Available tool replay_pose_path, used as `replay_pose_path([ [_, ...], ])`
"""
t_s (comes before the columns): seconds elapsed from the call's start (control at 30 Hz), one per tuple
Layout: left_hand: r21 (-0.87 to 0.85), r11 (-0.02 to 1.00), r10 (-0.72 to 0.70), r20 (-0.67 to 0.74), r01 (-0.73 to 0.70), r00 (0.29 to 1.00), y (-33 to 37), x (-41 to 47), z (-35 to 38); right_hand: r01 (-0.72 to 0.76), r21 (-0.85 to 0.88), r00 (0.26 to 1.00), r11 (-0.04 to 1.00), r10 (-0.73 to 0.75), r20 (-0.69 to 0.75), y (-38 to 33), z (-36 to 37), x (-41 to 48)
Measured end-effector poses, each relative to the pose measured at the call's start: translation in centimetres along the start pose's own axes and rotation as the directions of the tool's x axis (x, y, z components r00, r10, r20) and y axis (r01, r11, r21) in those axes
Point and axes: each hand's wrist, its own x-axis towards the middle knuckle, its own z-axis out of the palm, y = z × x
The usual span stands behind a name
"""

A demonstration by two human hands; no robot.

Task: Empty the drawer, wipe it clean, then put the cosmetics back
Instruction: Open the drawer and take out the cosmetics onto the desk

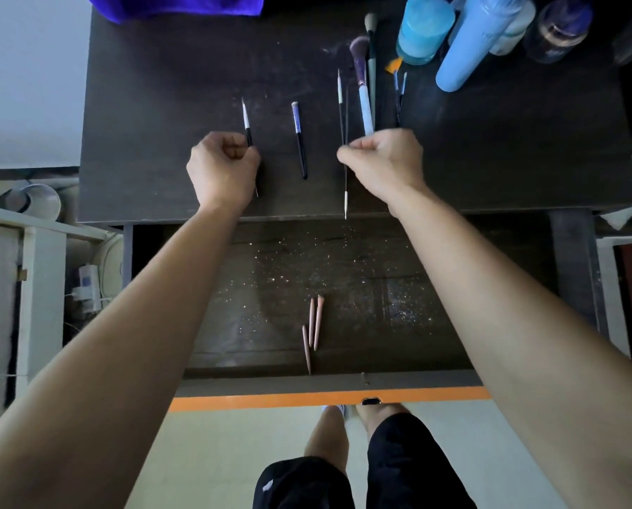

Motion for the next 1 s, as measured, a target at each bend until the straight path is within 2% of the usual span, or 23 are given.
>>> replay_pose_path([
  [0.17,0.003,1.000,0.013,0.015,-0.013,1.000,0.9,1.1,1.1,-0.034,0.041,0.993,0.999,0.038,-0.110,-0.8,-1.8,3.3],
  [0.33,-0.080,0.996,0.036,-0.008,-0.036,0.999,0.7,0.8,2.5,-0.091,0.018,0.979,0.996,0.093,-0.179,2.1,-3.5,5.0],
  [0.57,-0.113,0.990,0.083,-0.018,-0.084,0.996,-0.4,0.6,1.9,0.069,0.121,0.960,0.990,-0.034,-0.276,5.0,-3.3,4.0],
  [0.7,-0.010,0.981,0.194,-0.007,-0.194,0.981,-0.8,-1.8,2.6,0.154,0.082,0.954,0.985,-0.126,-0.272,5.3,-3.0,2.9],
  [0.8,-0.030,0.988,0.151,-0.051,-0.153,0.987,-1.8,-6.2,2.3,0.224,0.004,0.939,0.975,-0.215,-0.267,6.5,-2.4,-0.9],
  [0.9,-0.016,0.991,0.131,-0.094,-0.133,0.987,-4.7,-11.5,1.0,0.371,-0.068,0.911,0.926,-0.377,-0.165,9.2,-0.8,-7.1],
  [0.97,0.037,0.996,0.080,-0.059,-0.078,0.995,-7.5,-14.4,-0.2,0.363,-0.121,0.931,0.924,-0.366,0.004,11.3,0.6,-10.6],
  [1.0,0.090,0.995,0.045,-0.036,-0.041,0.998,-8.9,-15.6,-0.9,0.321,-0.172,0.946,0.931,-0.307,0.103,12.3,1.5,-12.0],
])
